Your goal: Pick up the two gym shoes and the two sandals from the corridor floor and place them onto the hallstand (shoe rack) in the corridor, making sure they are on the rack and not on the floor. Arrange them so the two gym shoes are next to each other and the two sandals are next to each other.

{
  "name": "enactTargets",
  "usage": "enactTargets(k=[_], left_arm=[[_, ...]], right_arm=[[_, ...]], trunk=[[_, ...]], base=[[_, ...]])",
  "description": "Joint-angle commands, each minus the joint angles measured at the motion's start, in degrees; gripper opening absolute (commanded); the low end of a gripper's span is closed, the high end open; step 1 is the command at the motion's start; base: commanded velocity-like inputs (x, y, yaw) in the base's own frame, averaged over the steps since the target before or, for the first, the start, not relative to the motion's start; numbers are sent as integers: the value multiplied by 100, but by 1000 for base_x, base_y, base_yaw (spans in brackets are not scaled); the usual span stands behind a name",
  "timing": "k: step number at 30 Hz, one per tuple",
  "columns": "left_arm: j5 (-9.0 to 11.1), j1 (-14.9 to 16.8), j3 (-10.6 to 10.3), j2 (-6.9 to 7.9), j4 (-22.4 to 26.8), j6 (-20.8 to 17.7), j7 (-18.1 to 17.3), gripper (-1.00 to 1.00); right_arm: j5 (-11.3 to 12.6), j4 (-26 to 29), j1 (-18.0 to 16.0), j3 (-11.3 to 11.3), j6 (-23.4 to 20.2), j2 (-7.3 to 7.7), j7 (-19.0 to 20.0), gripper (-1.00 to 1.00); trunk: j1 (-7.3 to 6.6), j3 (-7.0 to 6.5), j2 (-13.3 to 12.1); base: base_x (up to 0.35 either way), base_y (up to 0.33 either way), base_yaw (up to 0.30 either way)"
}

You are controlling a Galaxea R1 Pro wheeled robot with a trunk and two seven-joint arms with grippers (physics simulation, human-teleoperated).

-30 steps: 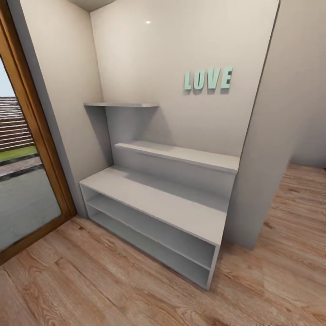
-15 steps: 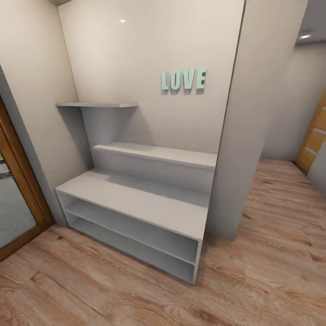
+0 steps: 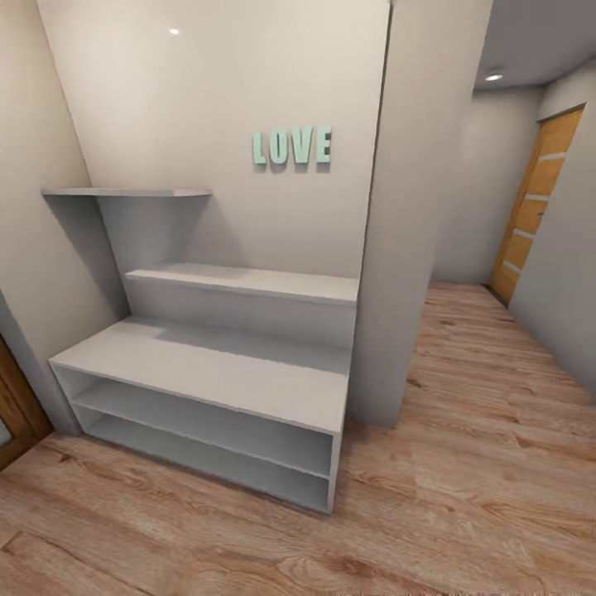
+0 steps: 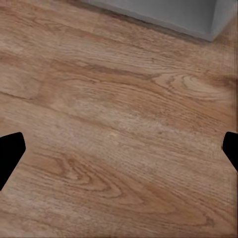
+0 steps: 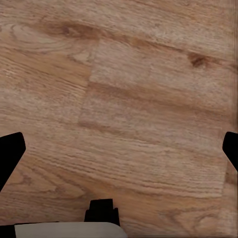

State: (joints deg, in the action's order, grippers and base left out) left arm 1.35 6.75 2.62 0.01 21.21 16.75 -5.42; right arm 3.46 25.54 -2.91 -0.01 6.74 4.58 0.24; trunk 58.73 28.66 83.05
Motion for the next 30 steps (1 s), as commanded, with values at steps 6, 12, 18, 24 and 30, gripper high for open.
enactTargets(k=[6,12,18,24,30], left_arm=[[14,2,28,-1,-4,12,-47,100],[14,2,28,-1,-4,12,-47,100],[14,3,28,-1,-4,12,-47,100],[14,2,28,-1,-3,12,-47,100],[14,2,25,-1,-7,12,-47,100]], right_arm=[[40,-6,-7,1,21,-1,2,100],[38,-6,-8,-5,21,-1,-2,100],[39,-6,-7,-7,21,-1,-6,100],[40,-6,-8,-7,21,-1,-5,100],[40,-1,-3,-7,21,-1,-4,100]], trunk=[[0,6,3],[0,6,3],[0,6,3],[0,6,3],[0,6,3]], base=[[0,0,-267],[0,0,-267],[0,0,-267],[0,0,-267],[0,0,-267]])
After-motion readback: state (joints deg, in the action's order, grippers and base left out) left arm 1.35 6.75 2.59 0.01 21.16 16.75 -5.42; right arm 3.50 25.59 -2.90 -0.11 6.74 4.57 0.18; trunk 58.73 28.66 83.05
